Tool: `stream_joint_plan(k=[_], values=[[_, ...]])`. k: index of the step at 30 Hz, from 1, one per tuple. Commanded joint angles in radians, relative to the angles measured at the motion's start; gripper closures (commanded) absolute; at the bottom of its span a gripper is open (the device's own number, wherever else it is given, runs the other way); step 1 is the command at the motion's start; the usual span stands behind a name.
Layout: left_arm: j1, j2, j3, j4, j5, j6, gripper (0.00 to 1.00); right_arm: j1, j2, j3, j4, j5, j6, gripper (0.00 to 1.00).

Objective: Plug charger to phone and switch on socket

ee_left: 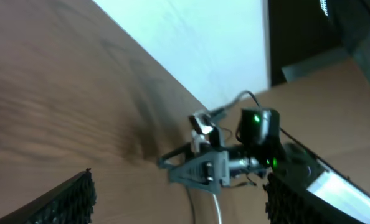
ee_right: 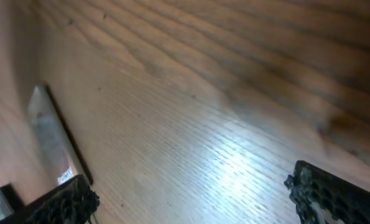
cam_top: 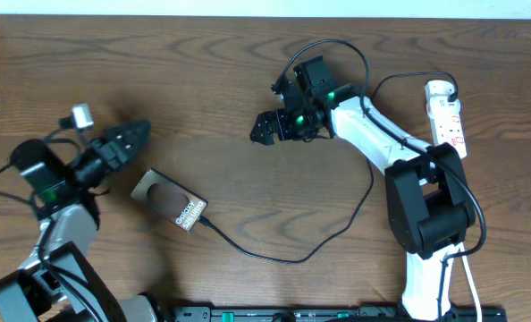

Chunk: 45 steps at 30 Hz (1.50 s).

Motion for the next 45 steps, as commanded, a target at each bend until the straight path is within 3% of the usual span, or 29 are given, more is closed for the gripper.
stream_joint_plan(k=[1,11,22,26,33,38,45], values=[[-0.086,-0.019,0.006,0.037,-0.052,-0.11,0.14,-0.005,-0.071,0.078,-0.06,0.129,0.003,0.01],[-0.362,-0.025,0.012,-0.026,-0.388,-0.108,0.11,-0.049,-0.172,0.289,-0.302,0.369,0.003,0.01],[-0.571,-0.025,0.223,-0.62,-0.772,0.178,0.1,-0.237,-0.239,0.439,-0.459,0.448,-0.051,0.01],[-0.613,-0.025,0.325,-0.715,-0.81,0.263,0.1,-0.358,-0.243,0.447,-0.497,0.409,-0.093,0.01],[-0.634,-0.025,0.403,-0.735,-0.831,0.267,0.1,-0.601,-0.241,0.447,-0.554,0.259,-0.293,0.01],[-0.634,-0.025,0.409,-0.735,-0.83,0.267,0.09,-0.764,-0.225,0.447,-0.555,0.23,-0.356,0.01],[-0.636,-0.025,0.409,-0.735,-0.83,0.267,0.09,-0.909,-0.084,0.447,-0.584,-0.002,-0.466,0.01]])
